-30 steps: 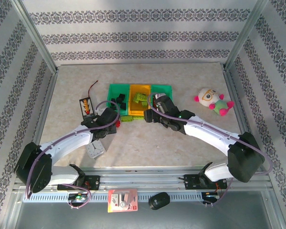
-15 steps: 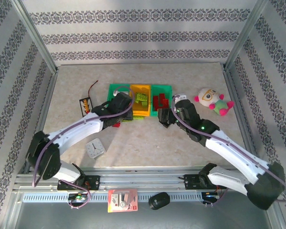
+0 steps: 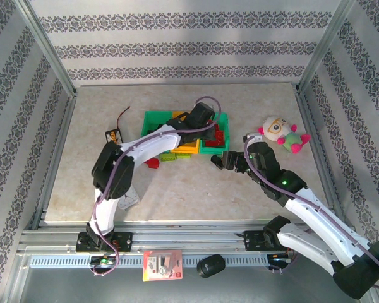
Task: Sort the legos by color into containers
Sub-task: Place the lego in the container.
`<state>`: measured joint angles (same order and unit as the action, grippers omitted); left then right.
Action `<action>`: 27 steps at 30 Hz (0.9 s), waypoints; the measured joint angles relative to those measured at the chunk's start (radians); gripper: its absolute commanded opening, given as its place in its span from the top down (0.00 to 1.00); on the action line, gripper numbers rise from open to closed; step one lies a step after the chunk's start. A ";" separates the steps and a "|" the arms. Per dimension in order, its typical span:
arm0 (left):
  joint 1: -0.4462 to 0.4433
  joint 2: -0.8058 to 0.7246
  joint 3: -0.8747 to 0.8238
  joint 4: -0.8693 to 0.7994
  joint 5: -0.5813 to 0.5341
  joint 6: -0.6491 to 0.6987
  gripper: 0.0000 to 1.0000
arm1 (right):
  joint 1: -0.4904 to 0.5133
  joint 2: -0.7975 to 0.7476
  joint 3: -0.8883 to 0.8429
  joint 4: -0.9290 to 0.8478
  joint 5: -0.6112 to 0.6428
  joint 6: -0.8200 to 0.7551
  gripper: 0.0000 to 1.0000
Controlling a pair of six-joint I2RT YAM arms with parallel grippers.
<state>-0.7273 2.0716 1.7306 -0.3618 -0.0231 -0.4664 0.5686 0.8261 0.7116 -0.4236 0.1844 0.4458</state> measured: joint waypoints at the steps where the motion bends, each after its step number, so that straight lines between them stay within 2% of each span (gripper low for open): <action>1: 0.000 0.032 0.034 -0.001 0.005 0.005 0.85 | -0.004 0.000 -0.001 -0.003 -0.002 0.000 0.14; 3: 0.000 0.080 0.087 -0.014 0.011 0.016 0.72 | -0.007 -0.001 -0.001 -0.009 -0.003 0.000 0.14; 5: 0.000 0.120 0.136 -0.035 0.017 0.026 0.52 | -0.013 -0.001 -0.001 -0.015 -0.003 0.000 0.14; 6: 0.000 0.131 0.150 -0.043 0.018 0.031 0.45 | -0.017 -0.001 -0.001 -0.019 -0.003 -0.001 0.14; 8: 0.000 0.137 0.157 -0.051 0.021 0.046 0.34 | -0.023 -0.001 -0.001 -0.025 -0.003 -0.001 0.13; 12: 0.000 0.108 0.123 -0.039 0.024 0.067 0.16 | -0.045 0.000 -0.007 -0.032 -0.003 0.002 0.13; 18: 0.000 -0.119 -0.138 0.055 0.050 0.142 0.04 | -0.083 0.080 -0.021 -0.037 -0.016 0.050 0.13; 23: 0.000 -0.376 -0.421 0.216 0.133 0.263 0.03 | -0.089 0.220 -0.023 -0.024 -0.029 0.099 0.14; 27: 0.000 -0.517 -0.595 0.290 0.216 0.354 0.01 | -0.089 0.319 -0.023 0.003 -0.037 0.137 0.15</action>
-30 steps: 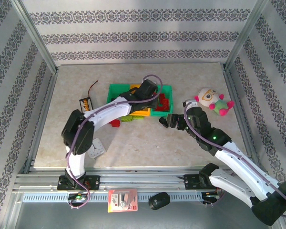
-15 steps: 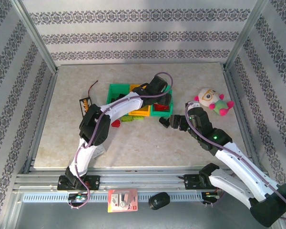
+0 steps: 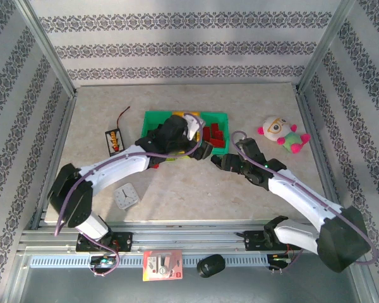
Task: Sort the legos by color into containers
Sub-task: Move the lego to the center of the table.
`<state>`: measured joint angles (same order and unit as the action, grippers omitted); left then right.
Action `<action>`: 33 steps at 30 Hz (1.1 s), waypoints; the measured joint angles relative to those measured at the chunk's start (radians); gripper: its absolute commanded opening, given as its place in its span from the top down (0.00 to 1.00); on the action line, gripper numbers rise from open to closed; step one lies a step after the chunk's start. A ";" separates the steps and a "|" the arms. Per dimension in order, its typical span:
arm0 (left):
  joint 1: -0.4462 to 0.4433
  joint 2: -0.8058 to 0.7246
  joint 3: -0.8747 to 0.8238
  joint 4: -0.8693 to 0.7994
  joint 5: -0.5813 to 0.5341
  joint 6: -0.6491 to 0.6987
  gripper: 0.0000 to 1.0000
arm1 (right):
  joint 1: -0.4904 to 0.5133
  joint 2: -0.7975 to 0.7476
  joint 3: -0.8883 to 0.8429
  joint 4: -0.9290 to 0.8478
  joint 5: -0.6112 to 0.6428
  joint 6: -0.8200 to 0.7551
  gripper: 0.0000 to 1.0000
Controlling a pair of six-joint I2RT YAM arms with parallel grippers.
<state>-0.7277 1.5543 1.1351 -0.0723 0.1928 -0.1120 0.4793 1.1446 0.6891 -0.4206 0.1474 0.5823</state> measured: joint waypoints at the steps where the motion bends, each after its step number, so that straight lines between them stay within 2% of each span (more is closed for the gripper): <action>1: -0.001 -0.030 -0.042 0.014 0.018 0.021 0.00 | 0.000 0.025 0.000 0.010 0.000 0.010 0.15; 8: -0.013 -0.206 -0.287 0.059 0.089 0.095 0.00 | -0.019 0.214 0.025 0.062 -0.008 0.058 0.21; 14: -0.013 -0.285 -0.359 0.090 0.080 0.103 0.00 | -0.019 0.332 0.062 0.108 -0.031 0.074 0.22; 17: -0.013 -0.291 -0.370 0.108 0.078 0.103 0.00 | -0.019 0.365 0.069 0.122 -0.042 0.075 0.26; 25: -0.013 -0.291 -0.397 0.112 0.068 0.106 0.00 | -0.018 0.342 0.042 0.124 -0.086 0.093 0.34; 33: -0.013 -0.289 -0.402 0.115 0.066 0.105 0.00 | 0.046 0.264 0.017 0.048 -0.106 0.097 0.35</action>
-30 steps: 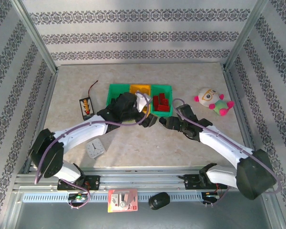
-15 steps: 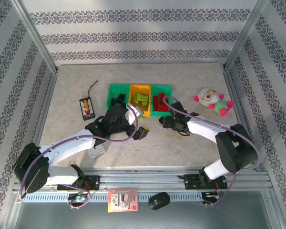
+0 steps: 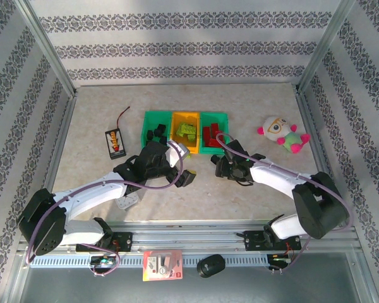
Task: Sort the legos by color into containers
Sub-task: Move the lego to the center of the table, then pick up the lego from the center of the table.
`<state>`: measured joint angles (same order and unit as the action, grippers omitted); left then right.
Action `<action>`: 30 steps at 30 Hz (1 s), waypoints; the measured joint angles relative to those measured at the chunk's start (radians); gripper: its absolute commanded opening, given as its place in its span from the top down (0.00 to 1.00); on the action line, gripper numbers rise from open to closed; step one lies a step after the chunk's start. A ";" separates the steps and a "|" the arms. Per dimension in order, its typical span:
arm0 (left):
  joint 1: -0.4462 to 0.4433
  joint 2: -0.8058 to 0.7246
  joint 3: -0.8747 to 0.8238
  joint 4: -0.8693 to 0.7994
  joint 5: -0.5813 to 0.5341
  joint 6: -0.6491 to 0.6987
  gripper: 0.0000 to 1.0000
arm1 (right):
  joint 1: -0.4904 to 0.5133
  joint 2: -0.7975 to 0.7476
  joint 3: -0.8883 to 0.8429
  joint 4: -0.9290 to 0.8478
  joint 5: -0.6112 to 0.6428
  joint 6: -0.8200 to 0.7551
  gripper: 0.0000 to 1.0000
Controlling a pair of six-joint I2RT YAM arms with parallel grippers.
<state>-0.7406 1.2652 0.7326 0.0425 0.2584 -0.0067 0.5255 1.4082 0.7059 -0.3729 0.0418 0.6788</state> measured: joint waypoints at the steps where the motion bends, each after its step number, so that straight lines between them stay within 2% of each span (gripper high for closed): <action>1: 0.000 0.000 0.000 0.000 0.000 0.000 0.00 | 0.007 -0.016 0.000 -0.008 -0.002 0.000 0.33; 5: 0.000 0.000 0.000 0.007 0.000 0.000 0.00 | 0.013 -0.037 0.011 -0.022 0.005 -0.002 0.27; 9: 0.000 0.000 -0.001 0.010 0.000 0.000 0.00 | 0.014 0.027 0.070 -0.031 0.016 -0.009 0.26; 17: 0.000 -0.050 -0.032 0.011 -0.001 0.000 0.01 | 0.043 0.192 0.148 -0.028 0.021 -0.054 0.32; 24: 0.000 -0.054 -0.052 0.013 -0.005 0.000 0.01 | 0.118 0.218 0.170 -0.032 0.021 -0.084 0.42; 30: 0.000 -0.055 -0.055 0.019 -0.005 0.000 0.01 | 0.133 0.251 0.188 -0.045 0.043 -0.080 0.49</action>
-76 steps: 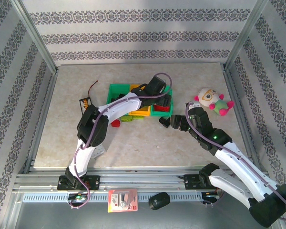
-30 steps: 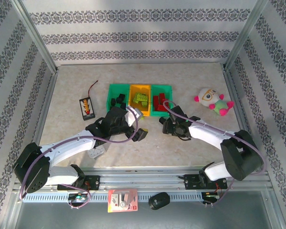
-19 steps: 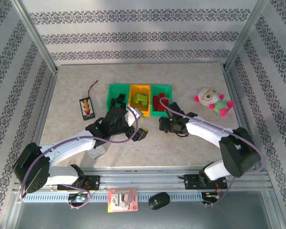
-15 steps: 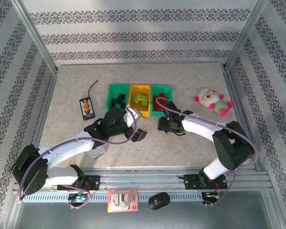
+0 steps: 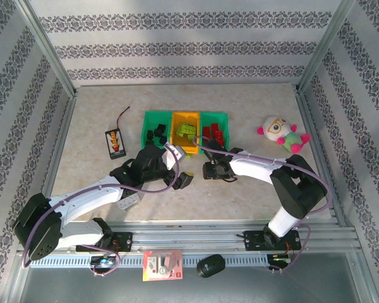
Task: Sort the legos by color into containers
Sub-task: Pick up the lego from the center of the table, then place the lego in the container.
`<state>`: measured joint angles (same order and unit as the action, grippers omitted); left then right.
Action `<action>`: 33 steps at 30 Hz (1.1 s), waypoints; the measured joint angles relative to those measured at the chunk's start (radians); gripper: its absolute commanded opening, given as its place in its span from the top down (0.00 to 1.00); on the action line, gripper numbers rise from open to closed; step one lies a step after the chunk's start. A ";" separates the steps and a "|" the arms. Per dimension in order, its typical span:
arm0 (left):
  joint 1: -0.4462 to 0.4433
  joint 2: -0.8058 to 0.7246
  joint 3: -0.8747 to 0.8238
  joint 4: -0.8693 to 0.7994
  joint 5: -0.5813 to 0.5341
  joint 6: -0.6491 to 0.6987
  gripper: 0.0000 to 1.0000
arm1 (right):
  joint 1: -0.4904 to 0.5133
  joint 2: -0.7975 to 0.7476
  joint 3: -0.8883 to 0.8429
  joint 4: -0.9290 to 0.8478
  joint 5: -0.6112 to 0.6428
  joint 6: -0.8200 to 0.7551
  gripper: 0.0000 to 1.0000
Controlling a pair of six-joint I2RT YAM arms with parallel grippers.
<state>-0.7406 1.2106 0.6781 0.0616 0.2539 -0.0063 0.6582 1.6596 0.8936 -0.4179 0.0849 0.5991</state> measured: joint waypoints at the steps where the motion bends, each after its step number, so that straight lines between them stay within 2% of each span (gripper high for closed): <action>1: 0.000 0.000 -0.001 0.000 0.000 0.000 0.01 | 0.000 0.010 0.006 -0.003 0.006 0.002 0.51; 10: 0.000 -0.115 -0.082 0.003 -0.009 0.003 0.01 | 0.001 0.047 0.067 -0.043 0.031 0.002 0.72; 16: 0.000 -0.288 -0.175 -0.005 -0.055 -0.013 0.01 | 0.033 0.044 0.113 -0.050 0.030 -0.003 0.73; 22: 0.000 -0.478 -0.220 -0.052 -0.130 -0.055 0.01 | 0.085 0.061 0.280 -0.048 0.026 -0.032 0.73; 26: 0.000 -0.566 -0.223 -0.087 -0.182 -0.075 0.01 | 0.111 0.136 0.438 -0.023 0.023 -0.058 0.73; 33: 0.000 -0.623 -0.224 -0.130 -0.281 -0.104 0.01 | 0.119 0.333 0.710 0.022 0.021 -0.102 0.71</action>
<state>-0.7406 0.5877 0.4545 -0.0689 -0.0269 -0.1101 0.7769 1.9923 1.6032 -0.3962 0.1062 0.4969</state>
